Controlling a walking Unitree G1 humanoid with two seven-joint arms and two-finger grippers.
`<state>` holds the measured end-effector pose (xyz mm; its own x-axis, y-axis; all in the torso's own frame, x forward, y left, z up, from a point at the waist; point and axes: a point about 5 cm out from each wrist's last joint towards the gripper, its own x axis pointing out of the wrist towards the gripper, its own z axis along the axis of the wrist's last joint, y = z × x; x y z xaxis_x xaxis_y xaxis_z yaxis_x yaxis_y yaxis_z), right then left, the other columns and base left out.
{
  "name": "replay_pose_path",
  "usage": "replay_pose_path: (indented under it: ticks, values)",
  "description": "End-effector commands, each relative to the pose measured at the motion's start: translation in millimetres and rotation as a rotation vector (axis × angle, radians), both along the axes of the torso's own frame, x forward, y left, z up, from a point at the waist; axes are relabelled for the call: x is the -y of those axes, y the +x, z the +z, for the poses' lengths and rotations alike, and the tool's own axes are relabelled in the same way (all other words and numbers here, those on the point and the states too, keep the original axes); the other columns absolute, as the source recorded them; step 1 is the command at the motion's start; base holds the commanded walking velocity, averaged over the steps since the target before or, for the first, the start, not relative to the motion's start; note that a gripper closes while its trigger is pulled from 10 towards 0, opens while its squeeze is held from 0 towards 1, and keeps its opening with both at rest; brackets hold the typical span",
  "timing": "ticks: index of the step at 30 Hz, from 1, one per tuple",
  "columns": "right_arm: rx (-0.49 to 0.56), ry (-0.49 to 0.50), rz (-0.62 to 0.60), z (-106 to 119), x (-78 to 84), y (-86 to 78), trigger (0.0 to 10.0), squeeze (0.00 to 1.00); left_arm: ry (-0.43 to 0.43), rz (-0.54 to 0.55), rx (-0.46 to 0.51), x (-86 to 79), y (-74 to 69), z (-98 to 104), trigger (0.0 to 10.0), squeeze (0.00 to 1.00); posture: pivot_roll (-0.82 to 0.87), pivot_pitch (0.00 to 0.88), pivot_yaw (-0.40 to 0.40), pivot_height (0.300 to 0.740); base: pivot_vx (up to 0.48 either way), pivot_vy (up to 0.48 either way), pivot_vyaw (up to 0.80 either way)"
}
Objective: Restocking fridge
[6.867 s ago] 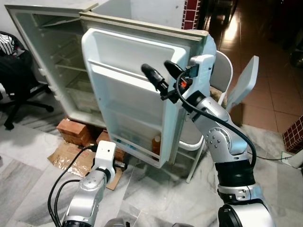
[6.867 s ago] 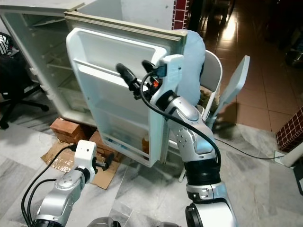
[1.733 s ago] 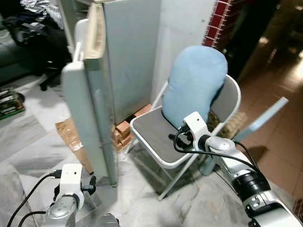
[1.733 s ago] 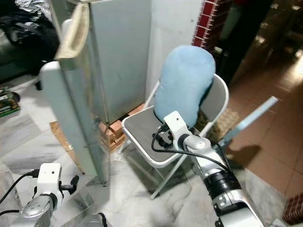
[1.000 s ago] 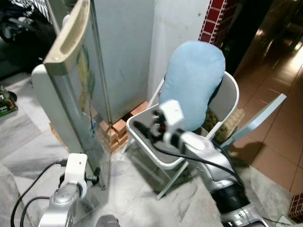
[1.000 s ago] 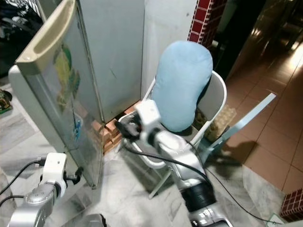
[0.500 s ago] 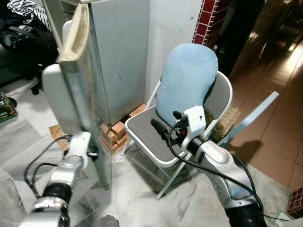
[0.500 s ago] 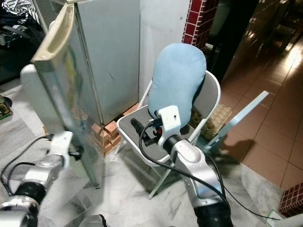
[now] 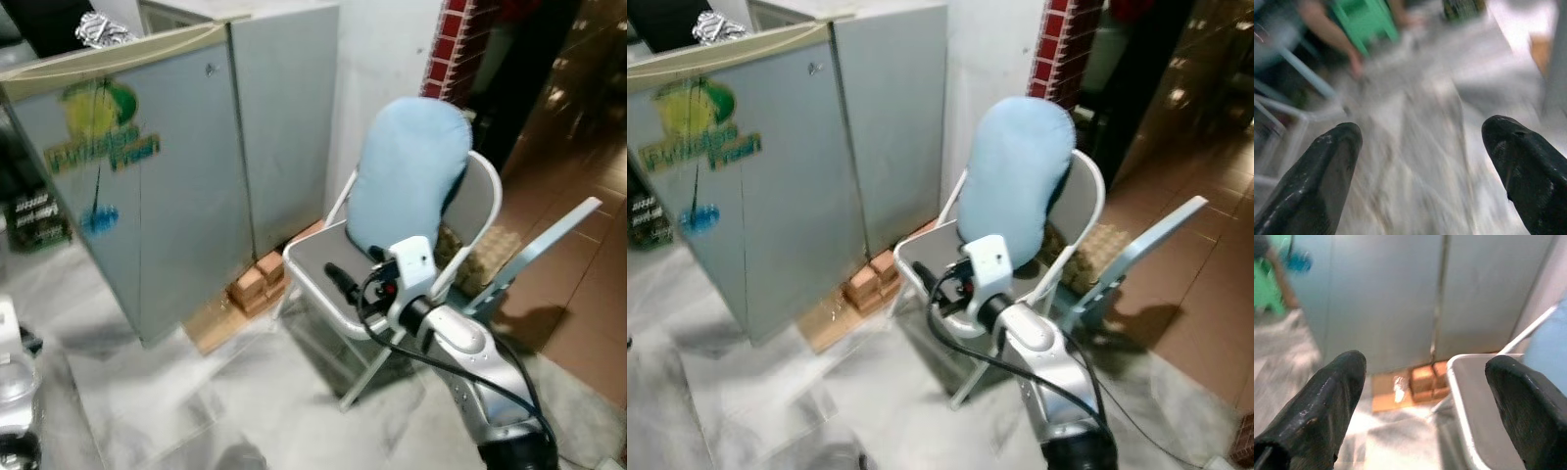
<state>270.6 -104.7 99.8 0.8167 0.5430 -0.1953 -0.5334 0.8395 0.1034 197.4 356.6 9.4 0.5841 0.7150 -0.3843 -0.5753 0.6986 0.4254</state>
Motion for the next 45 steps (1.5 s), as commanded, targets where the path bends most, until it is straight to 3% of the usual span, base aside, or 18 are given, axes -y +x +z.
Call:
replay_pose_path:
  ticks: [1,5,10,11,17,20,26,34,45]
  values:
    - [0.046,-0.009,0.013,8,-0.4,6.0,10.0,0.00,0.021,-0.133,0.145,21.1,31.7,22,10.0,0.00,0.06,0.000,-0.042,0.740,0.000,0.000,0.00]
    - [0.048,-0.005,0.005,7,2.0,7.1,10.0,0.00,0.015,-0.262,0.203,55.0,42.6,22,10.0,0.00,0.05,0.000,-0.044,0.740,0.000,0.000,0.00]
    - [0.043,0.007,-0.054,1,12.8,3.5,10.0,0.00,-0.082,-0.435,0.259,100.8,56.0,25,10.0,0.00,0.03,0.000,-0.030,0.740,0.000,0.000,0.00]
    - [0.042,0.010,-0.089,-1,17.9,1.6,10.0,0.00,-0.123,-0.505,0.280,118.1,59.4,26,10.0,0.00,0.02,0.000,-0.024,0.740,0.000,0.356,0.00]
    - [0.031,0.006,-0.189,-10,29.3,-0.5,10.0,0.00,-0.204,-0.679,0.291,157.9,62.3,29,10.0,0.00,-0.01,0.000,-0.004,0.740,0.000,0.459,0.00]
    - [0.043,0.003,-0.190,-9,30.4,0.0,10.0,0.00,-0.194,-0.732,0.294,164.1,63.4,33,10.0,0.00,-0.02,0.000,0.003,0.740,0.000,0.480,0.00]
    - [0.057,-0.003,-0.214,-9,37.3,4.2,10.0,0.00,-0.246,-0.742,0.291,167.3,65.6,36,10.0,0.00,-0.02,0.000,0.003,0.740,0.000,0.480,-0.09]
    - [0.049,-0.007,-0.216,-11,38.4,1.7,10.0,0.00,-0.252,-0.755,0.302,169.3,65.3,41,10.0,0.00,-0.02,0.000,0.000,0.740,0.000,0.480,0.00]
    - [0.042,-0.011,-0.230,-15,40.8,-2.2,10.0,0.00,-0.306,-0.817,0.343,182.4,67.1,50,10.0,0.00,-0.04,0.000,0.008,0.740,0.000,0.480,-0.64]
